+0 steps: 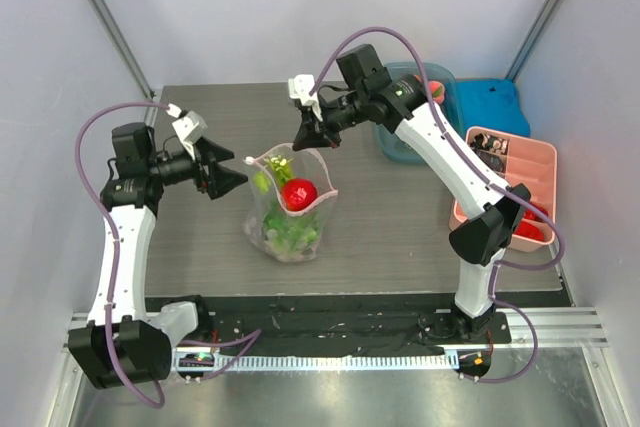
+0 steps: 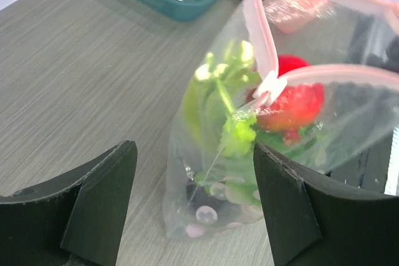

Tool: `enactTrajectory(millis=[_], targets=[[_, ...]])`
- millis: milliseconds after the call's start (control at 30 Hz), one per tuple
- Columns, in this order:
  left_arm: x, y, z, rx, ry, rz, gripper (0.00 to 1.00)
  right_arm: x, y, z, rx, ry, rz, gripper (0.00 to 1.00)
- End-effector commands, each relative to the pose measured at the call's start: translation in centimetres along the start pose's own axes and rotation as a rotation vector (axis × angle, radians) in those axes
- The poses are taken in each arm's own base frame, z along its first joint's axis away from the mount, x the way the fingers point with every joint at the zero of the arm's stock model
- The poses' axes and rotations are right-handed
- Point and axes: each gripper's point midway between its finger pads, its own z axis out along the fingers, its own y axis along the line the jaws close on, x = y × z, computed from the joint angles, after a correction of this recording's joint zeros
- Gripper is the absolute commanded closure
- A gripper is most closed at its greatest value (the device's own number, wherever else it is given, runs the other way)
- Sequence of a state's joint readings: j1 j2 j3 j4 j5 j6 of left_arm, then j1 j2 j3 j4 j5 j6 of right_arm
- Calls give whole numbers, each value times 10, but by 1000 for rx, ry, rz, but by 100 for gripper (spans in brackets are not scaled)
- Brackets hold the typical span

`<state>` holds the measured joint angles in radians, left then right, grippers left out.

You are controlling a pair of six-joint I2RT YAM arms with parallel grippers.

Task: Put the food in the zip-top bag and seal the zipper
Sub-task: Zip the zipper food storage bag at the center of the board.

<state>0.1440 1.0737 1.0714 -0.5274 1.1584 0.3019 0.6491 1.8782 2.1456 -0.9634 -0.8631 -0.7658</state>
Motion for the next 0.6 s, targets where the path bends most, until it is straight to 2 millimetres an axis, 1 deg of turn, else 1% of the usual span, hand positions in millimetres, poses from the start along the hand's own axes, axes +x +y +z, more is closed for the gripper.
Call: enactTrajectory(millis=[0,200,300,333,400,433,467,500,533,567], targets=[[-8,-26,2,134,-67,163,22,-29,7,-6,1,-66,-197,99],[-6,-47,3,178,-73,188,28,-31,4,-1,-5,-80,-219,99],[-2,-54,4,181,-68,194,34,-34,6,0,-13,-93,-231,99],[0,-55,5,183,-66,192,40,-35,6,0,-14,-98,-236,99],[4,-53,6,178,-61,182,48,-35,7,1,-15,-100,-238,99],[4,-53,6,178,-61,182,56,-36,7,2,-13,-104,-243,99],[2,-53,6,176,-62,178,60,-38,9,0,-12,-107,-250,99],[1,-52,7,180,-61,163,65,-34,10,2,-19,-105,-242,99],[0,-52,7,181,-61,154,72,-35,9,1,-12,-110,-252,99],[-2,-51,7,177,-63,153,76,-37,11,0,-14,-118,-262,99]])
